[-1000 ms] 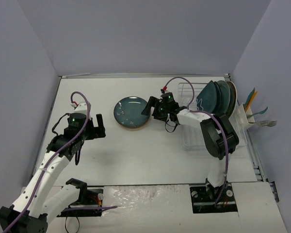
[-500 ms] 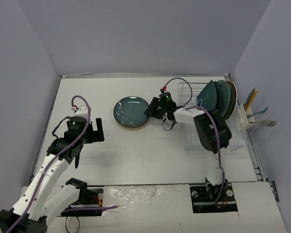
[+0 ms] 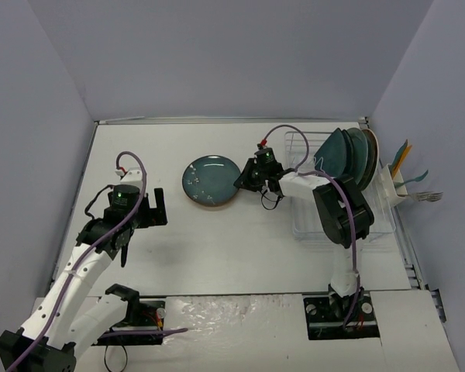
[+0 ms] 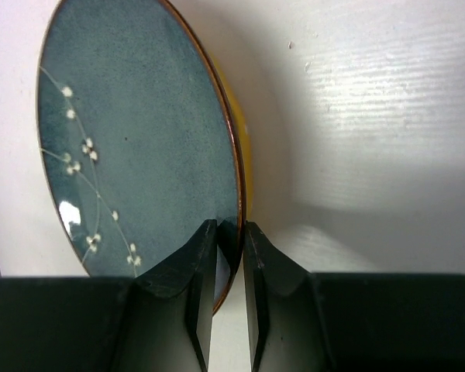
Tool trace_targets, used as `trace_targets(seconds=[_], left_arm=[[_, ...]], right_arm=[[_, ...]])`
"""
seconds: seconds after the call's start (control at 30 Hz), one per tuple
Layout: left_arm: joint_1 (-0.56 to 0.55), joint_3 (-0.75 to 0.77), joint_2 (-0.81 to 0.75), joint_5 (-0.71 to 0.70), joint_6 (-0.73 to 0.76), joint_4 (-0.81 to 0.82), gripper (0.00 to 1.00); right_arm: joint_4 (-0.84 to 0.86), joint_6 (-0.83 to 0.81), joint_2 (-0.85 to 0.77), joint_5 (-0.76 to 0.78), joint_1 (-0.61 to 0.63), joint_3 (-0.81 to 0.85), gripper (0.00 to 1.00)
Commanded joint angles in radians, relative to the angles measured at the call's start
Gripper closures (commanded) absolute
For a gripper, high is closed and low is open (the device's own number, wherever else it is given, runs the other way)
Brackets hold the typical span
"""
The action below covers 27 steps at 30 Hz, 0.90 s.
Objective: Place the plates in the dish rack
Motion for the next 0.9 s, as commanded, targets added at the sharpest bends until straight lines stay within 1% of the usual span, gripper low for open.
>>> trace_targets(seconds=[0.0,0.27,0.53,0.73,0.87], left_arm=[[0.008,0.030,0.007,-0.017,0.025,0.050,0.03],[0.008,0.033,0.012,-0.016,0.027,0.049,0.03],[0.009,0.032,0.013,-0.014,0.027,0.049,0.03],[0.009,0.033,0.022,-0.014,0.028,0.049,0.03],[0.009,0.034,0.024,-0.014,0.027,0.048,0.03]], right_arm=[[0.039,0.006,-0.185,-0.021,0.002,-0.008,1.00],[0.017,0.035,-0.276,-0.045,0.003,-0.055,1.00],[0.141,0.104,-0.337,-0.064,0.004,-0.252,1.00],[0.209,0.143,-0.333,-0.064,0.004,-0.310,1.00],[0.236,0.158,-0.320,-0.059,0.004,-0.317,0.89]])
